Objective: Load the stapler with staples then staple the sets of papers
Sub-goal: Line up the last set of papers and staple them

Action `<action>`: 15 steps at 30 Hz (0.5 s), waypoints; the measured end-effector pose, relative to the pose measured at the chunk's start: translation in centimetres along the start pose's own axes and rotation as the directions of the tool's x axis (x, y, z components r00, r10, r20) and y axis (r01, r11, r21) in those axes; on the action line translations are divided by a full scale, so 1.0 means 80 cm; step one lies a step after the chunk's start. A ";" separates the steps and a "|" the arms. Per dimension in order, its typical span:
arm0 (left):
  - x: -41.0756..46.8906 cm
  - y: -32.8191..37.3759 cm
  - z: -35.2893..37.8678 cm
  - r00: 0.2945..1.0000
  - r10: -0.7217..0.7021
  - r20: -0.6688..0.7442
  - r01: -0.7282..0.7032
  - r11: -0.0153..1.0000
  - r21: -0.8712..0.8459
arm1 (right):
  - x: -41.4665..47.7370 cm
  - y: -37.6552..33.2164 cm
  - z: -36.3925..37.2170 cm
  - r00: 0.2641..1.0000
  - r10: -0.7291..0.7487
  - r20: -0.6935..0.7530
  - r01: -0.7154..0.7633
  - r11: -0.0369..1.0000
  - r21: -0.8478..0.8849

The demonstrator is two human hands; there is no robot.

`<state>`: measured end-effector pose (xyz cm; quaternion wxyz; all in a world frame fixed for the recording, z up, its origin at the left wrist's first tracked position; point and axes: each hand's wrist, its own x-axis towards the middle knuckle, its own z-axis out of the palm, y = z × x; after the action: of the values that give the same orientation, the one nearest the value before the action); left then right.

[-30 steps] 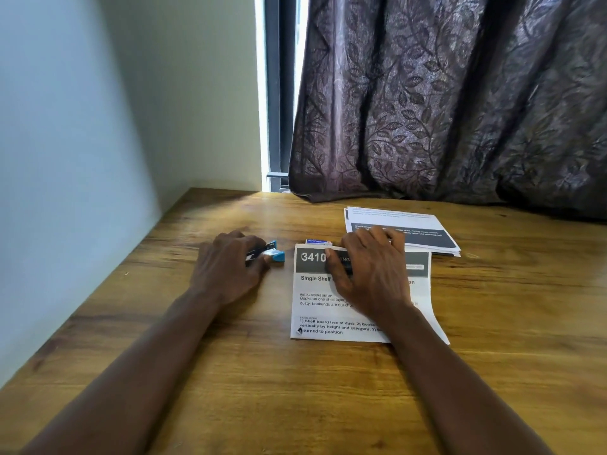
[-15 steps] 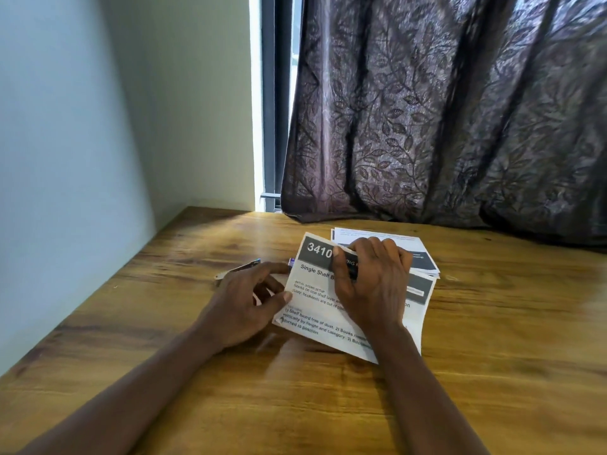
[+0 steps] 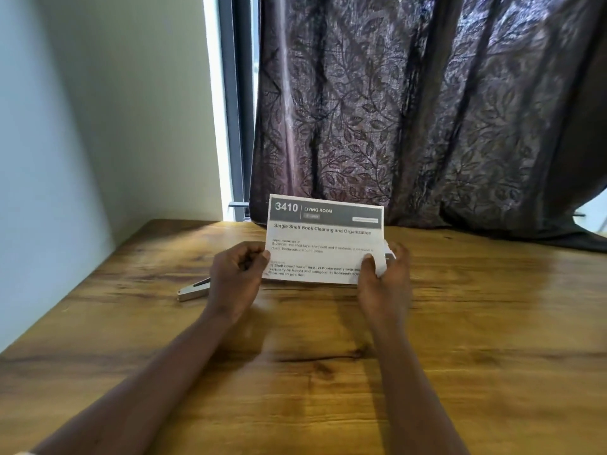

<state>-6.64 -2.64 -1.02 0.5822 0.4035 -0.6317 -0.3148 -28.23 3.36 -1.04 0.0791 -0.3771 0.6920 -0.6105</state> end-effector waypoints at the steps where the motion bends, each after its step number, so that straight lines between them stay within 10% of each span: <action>1: 0.002 -0.005 0.002 1.000 0.001 -0.003 -0.001 1.000 0.022 | 0.004 0.000 -0.002 0.995 0.087 0.050 -0.093 0.988 0.121; 15: 0.006 -0.015 -0.012 0.967 0.224 0.119 -0.246 0.716 0.653 | 0.082 0.040 0.015 0.980 0.057 -0.192 -0.053 0.998 0.028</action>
<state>-5.49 -3.59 -1.71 0.4262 0.4953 -0.7570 0.0000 -33.49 -1.74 -1.92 0.0328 -0.2960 0.6996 -0.6495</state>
